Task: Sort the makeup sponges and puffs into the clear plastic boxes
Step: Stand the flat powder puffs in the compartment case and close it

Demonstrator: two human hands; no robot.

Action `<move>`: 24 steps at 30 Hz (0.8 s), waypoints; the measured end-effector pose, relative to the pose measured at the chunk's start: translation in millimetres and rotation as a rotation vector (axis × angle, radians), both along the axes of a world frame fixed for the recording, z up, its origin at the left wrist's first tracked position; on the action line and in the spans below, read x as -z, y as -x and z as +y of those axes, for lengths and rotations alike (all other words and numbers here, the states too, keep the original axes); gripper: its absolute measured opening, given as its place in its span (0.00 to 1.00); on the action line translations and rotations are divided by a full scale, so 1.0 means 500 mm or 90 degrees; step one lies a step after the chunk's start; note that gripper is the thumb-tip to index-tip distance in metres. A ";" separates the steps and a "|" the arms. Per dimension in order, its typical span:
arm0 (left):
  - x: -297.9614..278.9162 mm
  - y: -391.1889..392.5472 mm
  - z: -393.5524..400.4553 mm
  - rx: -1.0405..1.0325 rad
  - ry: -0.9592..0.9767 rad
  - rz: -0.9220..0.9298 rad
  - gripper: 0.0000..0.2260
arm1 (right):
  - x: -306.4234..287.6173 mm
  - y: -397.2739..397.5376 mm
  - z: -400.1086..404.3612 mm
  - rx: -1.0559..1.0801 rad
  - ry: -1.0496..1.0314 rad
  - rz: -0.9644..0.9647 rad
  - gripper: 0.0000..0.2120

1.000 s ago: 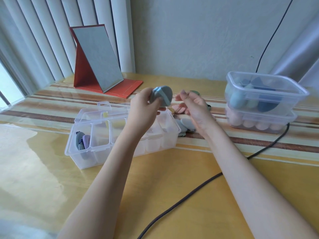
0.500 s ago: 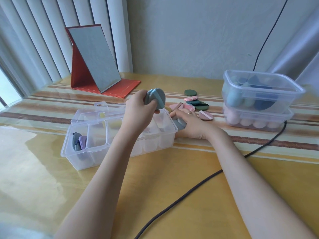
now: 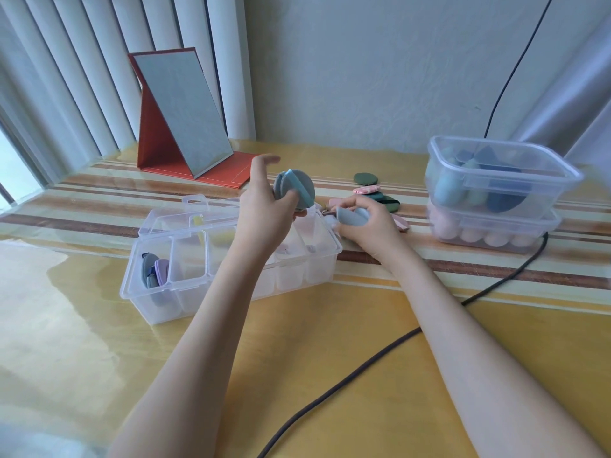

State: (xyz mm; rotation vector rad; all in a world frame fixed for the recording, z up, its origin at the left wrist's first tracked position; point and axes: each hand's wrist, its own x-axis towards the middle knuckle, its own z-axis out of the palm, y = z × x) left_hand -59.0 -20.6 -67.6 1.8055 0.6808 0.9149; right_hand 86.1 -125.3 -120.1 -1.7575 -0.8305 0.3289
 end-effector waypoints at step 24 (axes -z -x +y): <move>-0.007 0.003 -0.002 0.077 0.158 -0.052 0.12 | -0.099 0.078 0.055 -0.054 -0.278 0.026 0.07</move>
